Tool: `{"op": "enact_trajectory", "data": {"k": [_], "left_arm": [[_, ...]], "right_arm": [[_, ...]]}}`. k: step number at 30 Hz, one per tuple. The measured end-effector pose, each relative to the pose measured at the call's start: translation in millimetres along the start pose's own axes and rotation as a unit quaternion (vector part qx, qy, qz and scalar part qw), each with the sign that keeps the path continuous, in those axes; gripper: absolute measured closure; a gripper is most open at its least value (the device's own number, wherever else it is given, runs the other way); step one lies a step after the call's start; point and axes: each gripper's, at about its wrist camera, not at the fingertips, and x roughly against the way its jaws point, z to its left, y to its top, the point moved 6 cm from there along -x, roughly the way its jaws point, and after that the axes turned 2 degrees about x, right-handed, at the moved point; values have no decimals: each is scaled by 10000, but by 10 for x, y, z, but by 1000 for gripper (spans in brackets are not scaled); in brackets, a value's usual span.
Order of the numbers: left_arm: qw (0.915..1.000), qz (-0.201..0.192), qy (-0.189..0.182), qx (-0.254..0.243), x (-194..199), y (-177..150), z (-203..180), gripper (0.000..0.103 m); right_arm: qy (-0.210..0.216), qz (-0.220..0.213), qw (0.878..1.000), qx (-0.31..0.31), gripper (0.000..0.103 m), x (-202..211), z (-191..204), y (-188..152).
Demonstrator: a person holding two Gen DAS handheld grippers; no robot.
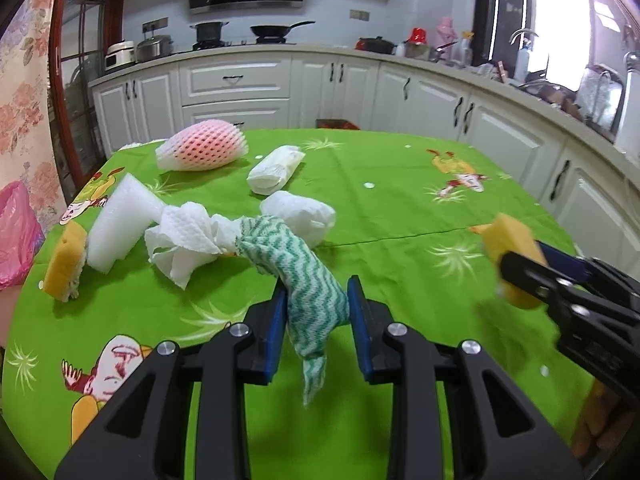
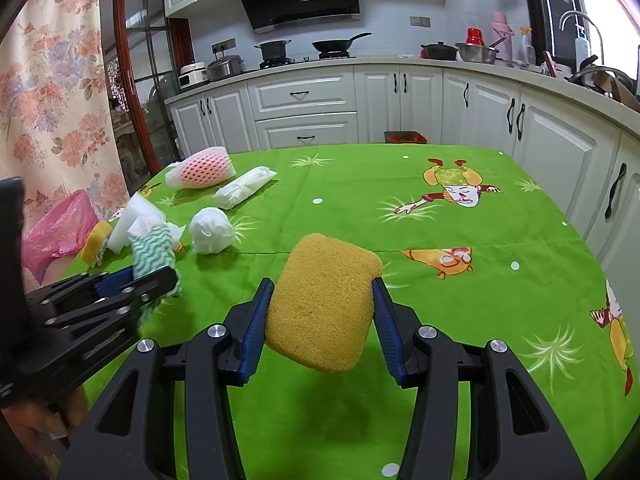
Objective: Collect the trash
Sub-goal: 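Grasp a yellow sponge with the right gripper while the left grasps a green striped cloth, then carry both items over the pink wastebasket and open both grippers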
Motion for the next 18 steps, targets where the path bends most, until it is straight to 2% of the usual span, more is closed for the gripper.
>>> {"op": "enact_trajectory", "data": {"k": [3, 7, 15, 18], "left_arm": [[9999, -103, -101, -54, 180, -31, 41, 74], [9998, -210, -58, 21, 365, -77, 207, 74], [9981, -394, 420, 217, 768, -211, 850, 74], [9966, -476, 631, 243, 933, -258, 1101, 74]], "right_arm": [[20, 19, 10000, 58, 56, -9, 95, 7], [102, 61, 9997, 213, 56, -28, 295, 20], [454, 136, 9967, 659, 56, -131, 914, 113], [711, 166, 9934, 890, 56, -193, 1269, 157]]}}
